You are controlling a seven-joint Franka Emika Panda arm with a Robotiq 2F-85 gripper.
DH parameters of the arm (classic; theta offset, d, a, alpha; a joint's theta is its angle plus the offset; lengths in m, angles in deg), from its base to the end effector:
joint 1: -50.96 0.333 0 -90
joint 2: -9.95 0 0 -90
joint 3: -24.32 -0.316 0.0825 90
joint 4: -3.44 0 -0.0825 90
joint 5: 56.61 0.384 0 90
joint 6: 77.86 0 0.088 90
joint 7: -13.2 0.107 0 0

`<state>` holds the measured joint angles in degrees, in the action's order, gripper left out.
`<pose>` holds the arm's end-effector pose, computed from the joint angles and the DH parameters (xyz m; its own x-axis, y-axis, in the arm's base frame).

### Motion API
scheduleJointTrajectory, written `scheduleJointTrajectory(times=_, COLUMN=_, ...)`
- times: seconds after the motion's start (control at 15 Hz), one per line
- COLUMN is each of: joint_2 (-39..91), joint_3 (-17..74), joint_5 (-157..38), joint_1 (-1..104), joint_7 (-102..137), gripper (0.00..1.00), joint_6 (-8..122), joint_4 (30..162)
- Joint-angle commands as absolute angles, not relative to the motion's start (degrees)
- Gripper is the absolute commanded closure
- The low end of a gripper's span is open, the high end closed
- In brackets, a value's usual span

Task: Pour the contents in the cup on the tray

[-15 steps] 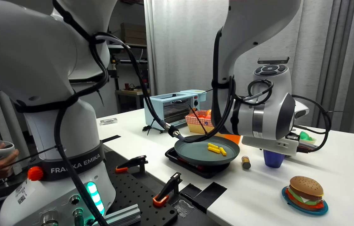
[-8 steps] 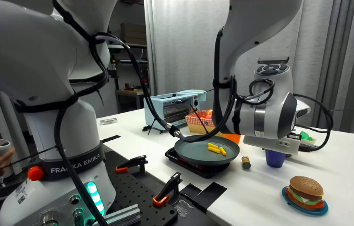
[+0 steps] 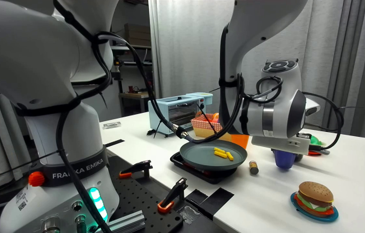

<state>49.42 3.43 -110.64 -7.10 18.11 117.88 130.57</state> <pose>0.4826 -0.2463 0.1521 0.8080 0.0978 0.5810 0.1023 -0.9944 0.0252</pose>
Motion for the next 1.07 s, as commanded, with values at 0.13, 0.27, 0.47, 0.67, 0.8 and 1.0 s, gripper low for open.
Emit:
scheduleJointTrajectory(times=0.13, joint_2=41.5, joint_3=1.4, joint_5=-111.2, joint_1=-7.9, joint_7=19.1, gripper=0.50, joint_6=118.0, joint_4=136.6)
scheduleJointTrajectory(times=0.27, joint_2=38.8, joint_3=0.6, joint_5=-111.2, joint_1=-8.1, joint_7=19.3, gripper=0.50, joint_6=118.0, joint_4=138.5)
scheduleJointTrajectory(times=0.47, joint_2=34.2, joint_3=-0.6, joint_5=-111.1, joint_1=-8.6, joint_7=19.8, gripper=0.50, joint_6=118.0, joint_4=141.7)
scheduleJointTrajectory(times=0.67, joint_2=29.8, joint_3=-2.1, joint_5=-111.3, joint_1=-9.4, joint_7=20.6, gripper=0.50, joint_6=117.9, joint_4=144.9)
scheduleJointTrajectory(times=0.8, joint_2=26.8, joint_3=-3.3, joint_5=-111.5, joint_1=-10.1, joint_7=21.4, gripper=0.50, joint_6=117.9, joint_4=147.1)
scheduleJointTrajectory(times=1.0, joint_2=22.6, joint_3=-5.7, joint_5=-111.9, joint_1=-11.6, joint_7=23.0, gripper=0.50, joint_6=118.1, joint_4=150.7)
